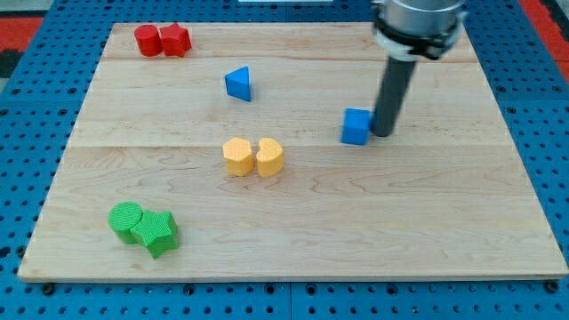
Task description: Push the blue cube towards the yellow heart
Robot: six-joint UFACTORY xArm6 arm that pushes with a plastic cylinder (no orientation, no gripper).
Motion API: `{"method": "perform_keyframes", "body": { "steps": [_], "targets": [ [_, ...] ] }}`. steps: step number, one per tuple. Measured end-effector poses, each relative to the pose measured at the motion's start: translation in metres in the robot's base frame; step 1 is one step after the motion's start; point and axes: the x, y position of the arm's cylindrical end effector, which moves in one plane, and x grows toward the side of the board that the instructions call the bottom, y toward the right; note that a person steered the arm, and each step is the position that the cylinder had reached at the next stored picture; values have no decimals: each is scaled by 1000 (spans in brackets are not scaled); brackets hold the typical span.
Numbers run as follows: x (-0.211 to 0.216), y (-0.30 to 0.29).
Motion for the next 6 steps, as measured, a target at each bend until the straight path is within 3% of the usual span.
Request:
{"method": "perform_keyframes", "body": {
  "steps": [4, 5, 6],
  "targets": [
    [-11, -73],
    [-17, -60],
    [9, 30]
  ]
}}
